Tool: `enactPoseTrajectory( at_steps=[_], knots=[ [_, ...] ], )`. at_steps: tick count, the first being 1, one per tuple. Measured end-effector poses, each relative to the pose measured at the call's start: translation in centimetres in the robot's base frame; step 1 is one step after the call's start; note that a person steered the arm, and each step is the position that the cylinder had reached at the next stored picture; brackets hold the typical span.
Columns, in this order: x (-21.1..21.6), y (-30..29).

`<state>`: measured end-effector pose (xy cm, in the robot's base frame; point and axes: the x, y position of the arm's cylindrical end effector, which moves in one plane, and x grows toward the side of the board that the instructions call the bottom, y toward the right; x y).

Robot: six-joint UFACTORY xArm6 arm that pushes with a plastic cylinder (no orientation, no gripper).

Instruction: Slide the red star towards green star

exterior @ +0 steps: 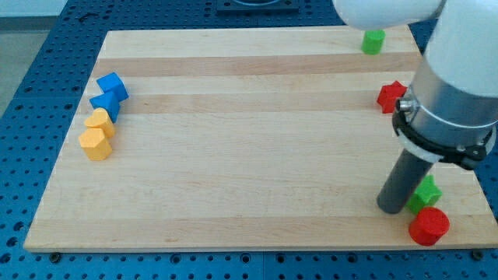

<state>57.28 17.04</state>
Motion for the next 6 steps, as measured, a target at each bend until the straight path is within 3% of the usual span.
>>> enactPoseTrajectory(
  at_steps=[2, 3, 4, 6],
  knots=[
    [-0.1, -0.2],
    [-4.9, -3.4],
    [-12.3, -5.2],
    [-27.8, -1.1]
  ],
)
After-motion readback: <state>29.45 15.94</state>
